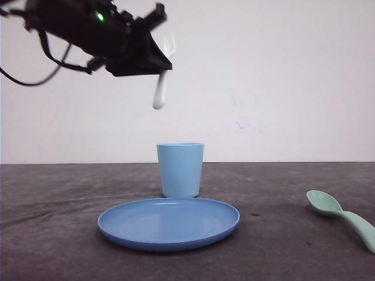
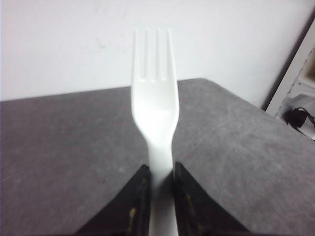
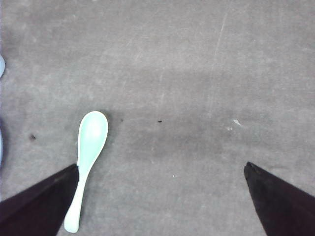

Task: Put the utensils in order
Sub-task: 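Lift the fork with the left gripper and lower it into the cup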

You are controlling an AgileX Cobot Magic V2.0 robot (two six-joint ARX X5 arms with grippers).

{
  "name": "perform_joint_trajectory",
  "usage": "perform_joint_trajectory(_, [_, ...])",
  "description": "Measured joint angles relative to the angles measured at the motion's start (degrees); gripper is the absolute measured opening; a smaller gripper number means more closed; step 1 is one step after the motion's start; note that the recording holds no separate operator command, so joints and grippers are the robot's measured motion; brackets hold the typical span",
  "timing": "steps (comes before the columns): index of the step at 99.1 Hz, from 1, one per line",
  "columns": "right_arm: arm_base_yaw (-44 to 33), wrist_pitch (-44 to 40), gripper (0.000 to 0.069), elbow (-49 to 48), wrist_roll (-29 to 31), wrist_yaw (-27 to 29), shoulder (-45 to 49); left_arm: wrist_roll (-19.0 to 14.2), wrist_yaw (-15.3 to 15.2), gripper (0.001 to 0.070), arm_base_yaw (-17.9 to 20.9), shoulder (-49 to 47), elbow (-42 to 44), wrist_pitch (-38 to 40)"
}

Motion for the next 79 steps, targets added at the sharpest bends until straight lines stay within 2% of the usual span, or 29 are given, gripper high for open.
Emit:
perform_joint_trajectory(10, [0.0,0.0,0.0679,0.0,0.0,0.0,0.0,0.42,0.0,0.0044,-0.55,3.04,0.0,3.96])
perform_joint_trajectory(39, [0.0,0.0,0.0679,0.0,0.0,0.0,0.0,2.56,0.02,0.0044,-1.77,9.94,0.0,8.68])
perform_joint_trajectory(79, [0.0,-0.04,0.0679,0.0,0.0,0.0,0.0,6.45,0.0,0.0048,-2.58,14.51,0.0,8.72])
